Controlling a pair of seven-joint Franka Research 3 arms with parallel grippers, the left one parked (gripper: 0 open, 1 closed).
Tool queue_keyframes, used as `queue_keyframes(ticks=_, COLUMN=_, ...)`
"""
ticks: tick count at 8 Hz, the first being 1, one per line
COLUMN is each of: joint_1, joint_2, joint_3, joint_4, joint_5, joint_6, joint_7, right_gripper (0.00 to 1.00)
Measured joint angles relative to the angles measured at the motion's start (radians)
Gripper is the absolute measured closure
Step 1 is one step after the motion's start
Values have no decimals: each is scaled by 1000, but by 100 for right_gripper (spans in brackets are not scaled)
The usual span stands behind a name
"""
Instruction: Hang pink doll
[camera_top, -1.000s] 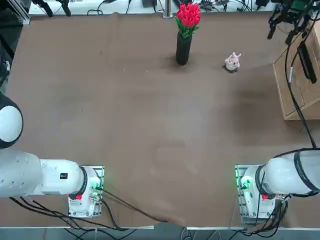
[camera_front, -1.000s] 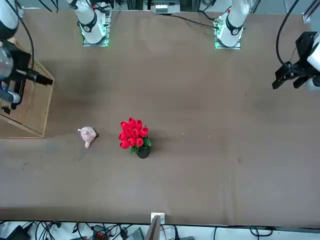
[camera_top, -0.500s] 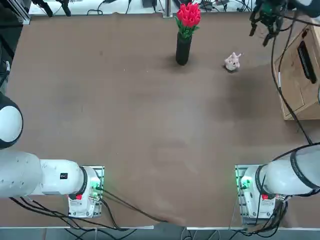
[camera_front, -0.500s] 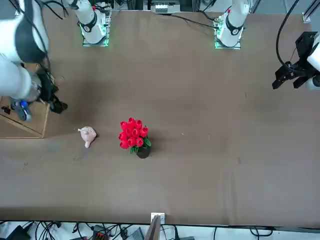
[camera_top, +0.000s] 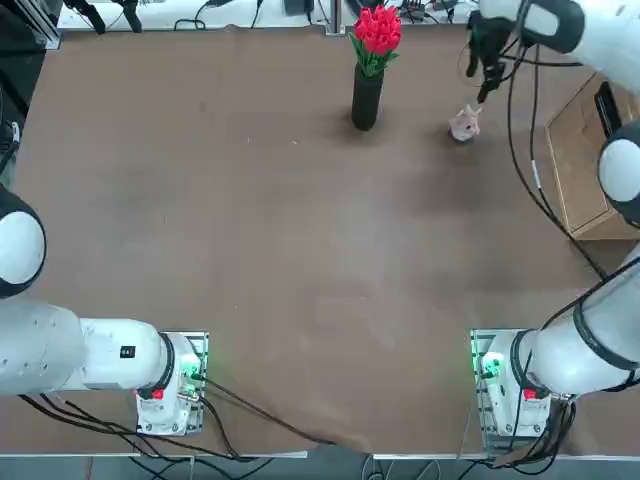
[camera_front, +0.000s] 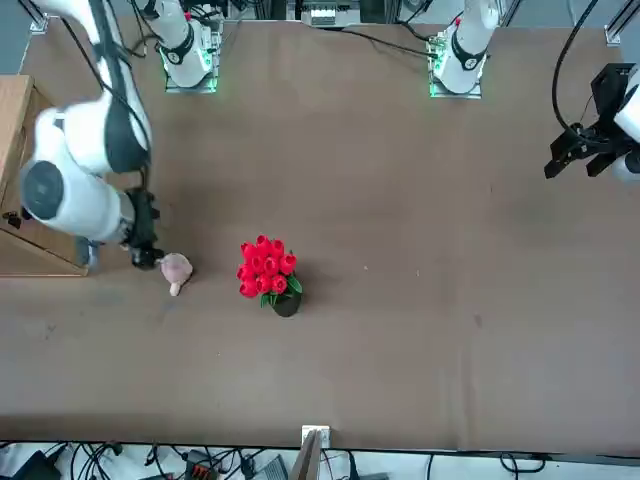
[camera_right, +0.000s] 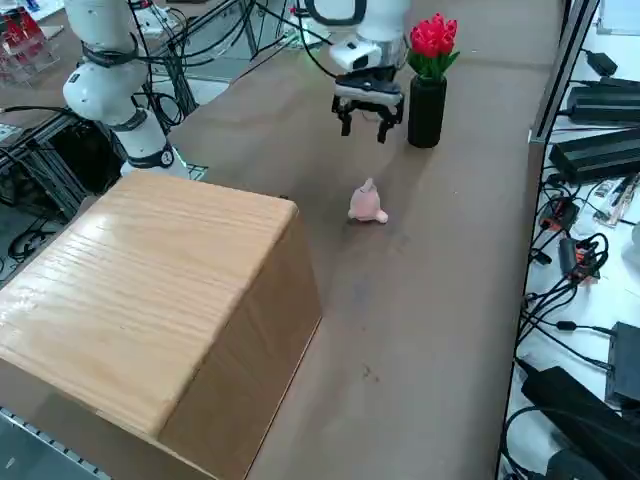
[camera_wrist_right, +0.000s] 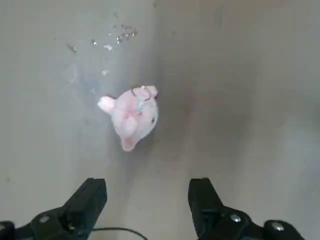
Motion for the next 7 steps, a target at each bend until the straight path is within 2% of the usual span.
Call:
queue_keyframes(ticks=3, joint_1=34, joint_2=128, joint_3=-1, joint_4=1, joint_5=-105, joint_6=132, joint_7=217, right_gripper=0)
queue_keyframes(ticks=5, joint_1=34, joint_2=185, joint_3=-6, joint_4=1, joint_5=-154, joint_6=174, joint_7=289, right_gripper=0)
queue_keyframes(ticks=7, joint_1=34, joint_2=208, joint_3=-10, joint_4=-1, joint_5=-168, joint_6=180, joint_7=309, right_gripper=0)
